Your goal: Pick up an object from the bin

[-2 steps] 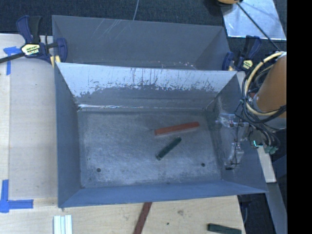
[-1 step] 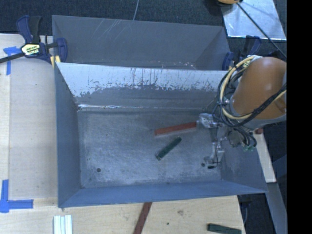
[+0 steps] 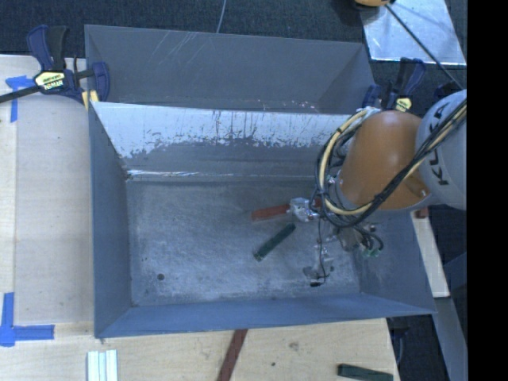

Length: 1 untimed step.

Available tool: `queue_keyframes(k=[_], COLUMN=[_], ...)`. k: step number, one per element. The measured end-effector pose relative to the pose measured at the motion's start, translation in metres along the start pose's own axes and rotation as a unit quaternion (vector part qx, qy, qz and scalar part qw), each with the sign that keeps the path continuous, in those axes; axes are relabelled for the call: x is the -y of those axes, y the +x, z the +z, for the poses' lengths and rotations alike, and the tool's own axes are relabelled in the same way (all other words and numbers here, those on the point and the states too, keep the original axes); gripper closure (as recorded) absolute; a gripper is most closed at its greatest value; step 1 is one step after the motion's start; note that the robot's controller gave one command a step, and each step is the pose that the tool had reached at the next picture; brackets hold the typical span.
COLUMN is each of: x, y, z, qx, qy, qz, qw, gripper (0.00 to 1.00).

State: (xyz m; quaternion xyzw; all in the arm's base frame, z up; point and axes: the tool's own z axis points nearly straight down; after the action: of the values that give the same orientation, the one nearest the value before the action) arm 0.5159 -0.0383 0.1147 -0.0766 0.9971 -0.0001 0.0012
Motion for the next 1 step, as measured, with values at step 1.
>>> queue_keyframes(k=[1], x=[-0.0096], y=[-0.0353], z=[0.0229], qx=[0.0010], qy=[0.000], qz=[-0.044], qw=[0.9990], gripper=[0.00])
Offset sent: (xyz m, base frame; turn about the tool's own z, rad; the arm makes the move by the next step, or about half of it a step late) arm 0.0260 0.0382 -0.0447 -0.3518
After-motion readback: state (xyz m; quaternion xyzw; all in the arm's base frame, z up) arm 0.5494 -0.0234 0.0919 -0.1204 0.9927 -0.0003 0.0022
